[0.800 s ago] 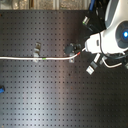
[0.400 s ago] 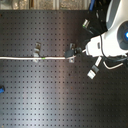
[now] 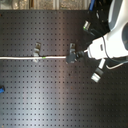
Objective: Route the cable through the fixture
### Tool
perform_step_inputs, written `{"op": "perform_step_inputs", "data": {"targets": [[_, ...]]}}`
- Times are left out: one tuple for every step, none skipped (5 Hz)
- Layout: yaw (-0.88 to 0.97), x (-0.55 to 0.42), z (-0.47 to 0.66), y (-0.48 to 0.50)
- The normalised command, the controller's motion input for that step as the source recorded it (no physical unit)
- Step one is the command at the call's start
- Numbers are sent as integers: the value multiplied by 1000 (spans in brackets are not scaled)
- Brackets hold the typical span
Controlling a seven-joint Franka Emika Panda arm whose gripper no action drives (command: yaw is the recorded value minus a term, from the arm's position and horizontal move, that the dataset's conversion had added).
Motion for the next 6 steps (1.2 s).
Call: {"op": "perform_step_inputs", "data": {"targets": [[-803, 46, -56, -170], [-851, -36, -1, -55], [-934, -53, -1, -27], [-946, -8, 71, -5], [-691, -86, 203, 106], [-606, -113, 320, 162]]}}
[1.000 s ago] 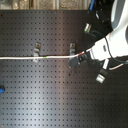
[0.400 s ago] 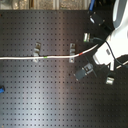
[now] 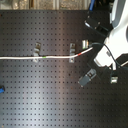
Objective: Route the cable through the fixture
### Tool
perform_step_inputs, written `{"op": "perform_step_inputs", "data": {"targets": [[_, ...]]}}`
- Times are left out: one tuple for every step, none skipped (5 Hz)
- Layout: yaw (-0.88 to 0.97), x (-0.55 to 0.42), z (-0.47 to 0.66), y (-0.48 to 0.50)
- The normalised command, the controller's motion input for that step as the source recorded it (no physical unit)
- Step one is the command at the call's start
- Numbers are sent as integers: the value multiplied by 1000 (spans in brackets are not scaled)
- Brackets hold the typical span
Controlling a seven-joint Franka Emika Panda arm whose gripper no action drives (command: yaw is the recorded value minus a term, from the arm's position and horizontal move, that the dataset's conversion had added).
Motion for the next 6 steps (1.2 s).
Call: {"op": "perform_step_inputs", "data": {"targets": [[-437, -229, 369, 253], [-460, -155, 277, 154], [-397, -113, 271, 210], [0, 73, -200, 68], [-17, 86, -120, 228], [-20, 162, -213, 220]]}}
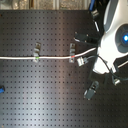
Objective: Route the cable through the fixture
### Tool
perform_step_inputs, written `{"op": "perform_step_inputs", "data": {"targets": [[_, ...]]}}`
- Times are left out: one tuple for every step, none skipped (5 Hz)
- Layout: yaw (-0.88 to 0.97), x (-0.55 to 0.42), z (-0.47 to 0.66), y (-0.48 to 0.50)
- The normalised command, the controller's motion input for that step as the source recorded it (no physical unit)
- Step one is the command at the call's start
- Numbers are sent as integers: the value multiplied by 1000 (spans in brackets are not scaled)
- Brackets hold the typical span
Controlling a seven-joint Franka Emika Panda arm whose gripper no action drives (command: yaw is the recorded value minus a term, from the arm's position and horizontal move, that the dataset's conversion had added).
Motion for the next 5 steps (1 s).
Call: {"op": "perform_step_inputs", "data": {"targets": [[-240, 179, -196, 252], [-394, 165, -58, 218], [-514, 100, 67, -25], [-591, 91, 257, -52], [-569, 36, 206, -2]]}}
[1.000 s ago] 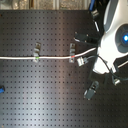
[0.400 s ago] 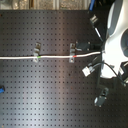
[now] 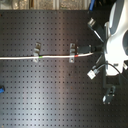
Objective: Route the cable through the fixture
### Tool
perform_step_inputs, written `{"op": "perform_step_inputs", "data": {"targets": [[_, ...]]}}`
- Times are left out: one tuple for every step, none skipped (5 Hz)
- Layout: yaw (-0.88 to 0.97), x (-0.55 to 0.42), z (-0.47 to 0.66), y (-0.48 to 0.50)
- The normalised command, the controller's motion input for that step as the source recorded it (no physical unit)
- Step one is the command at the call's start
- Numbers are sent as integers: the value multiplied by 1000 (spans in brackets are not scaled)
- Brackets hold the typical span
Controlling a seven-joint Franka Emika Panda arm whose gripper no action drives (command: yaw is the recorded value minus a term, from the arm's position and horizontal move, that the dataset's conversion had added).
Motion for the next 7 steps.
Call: {"op": "perform_step_inputs", "data": {"targets": [[-226, -121, 300, -2], [-34, -121, 455, -7], [0, -151, 565, 53], [0, -163, 553, 29], [49, -275, 235, -23], [151, -282, 100, -26], [168, -247, 280, -11]]}}
